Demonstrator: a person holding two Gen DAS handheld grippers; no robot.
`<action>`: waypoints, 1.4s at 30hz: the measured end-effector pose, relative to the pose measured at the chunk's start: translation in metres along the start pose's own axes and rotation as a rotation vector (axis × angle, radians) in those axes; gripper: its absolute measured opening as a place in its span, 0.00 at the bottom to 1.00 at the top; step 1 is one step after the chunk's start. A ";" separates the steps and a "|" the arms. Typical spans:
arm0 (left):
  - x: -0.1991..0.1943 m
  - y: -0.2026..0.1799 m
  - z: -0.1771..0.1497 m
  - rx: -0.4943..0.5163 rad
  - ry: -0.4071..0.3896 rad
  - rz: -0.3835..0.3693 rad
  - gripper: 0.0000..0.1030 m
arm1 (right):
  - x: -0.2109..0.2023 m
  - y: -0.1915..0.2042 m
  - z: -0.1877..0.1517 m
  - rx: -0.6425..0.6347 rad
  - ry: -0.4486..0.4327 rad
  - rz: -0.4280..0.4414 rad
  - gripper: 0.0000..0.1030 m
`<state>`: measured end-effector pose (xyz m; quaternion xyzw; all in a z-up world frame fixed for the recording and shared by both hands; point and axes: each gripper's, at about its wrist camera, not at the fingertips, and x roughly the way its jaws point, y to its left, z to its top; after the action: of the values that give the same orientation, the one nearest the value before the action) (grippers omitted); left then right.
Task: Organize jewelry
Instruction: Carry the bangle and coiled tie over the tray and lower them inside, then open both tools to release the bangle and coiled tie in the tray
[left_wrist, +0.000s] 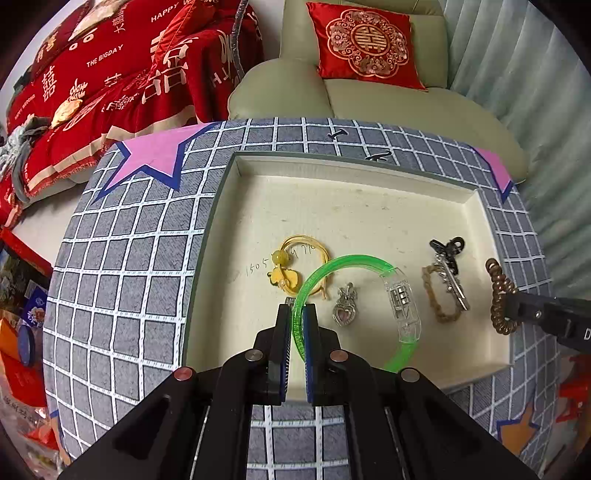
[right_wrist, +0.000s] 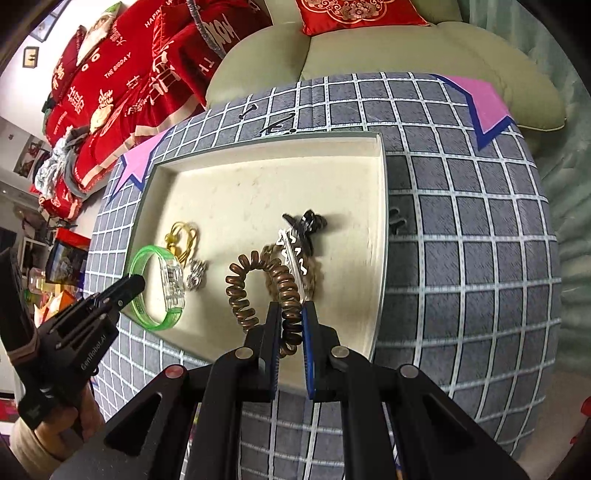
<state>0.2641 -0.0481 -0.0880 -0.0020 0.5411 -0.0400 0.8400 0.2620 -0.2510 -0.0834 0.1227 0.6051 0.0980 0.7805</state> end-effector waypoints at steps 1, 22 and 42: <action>0.003 -0.001 0.001 0.003 0.002 0.006 0.15 | 0.002 -0.001 0.002 0.001 0.002 -0.002 0.11; 0.038 -0.007 0.002 0.029 0.055 0.111 0.16 | 0.042 -0.007 0.016 0.008 0.063 -0.034 0.12; 0.009 -0.008 0.000 0.030 0.028 0.091 0.16 | 0.010 -0.004 0.011 0.048 0.007 0.064 0.65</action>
<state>0.2668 -0.0563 -0.0956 0.0359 0.5515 -0.0099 0.8334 0.2749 -0.2527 -0.0911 0.1601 0.6056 0.1088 0.7718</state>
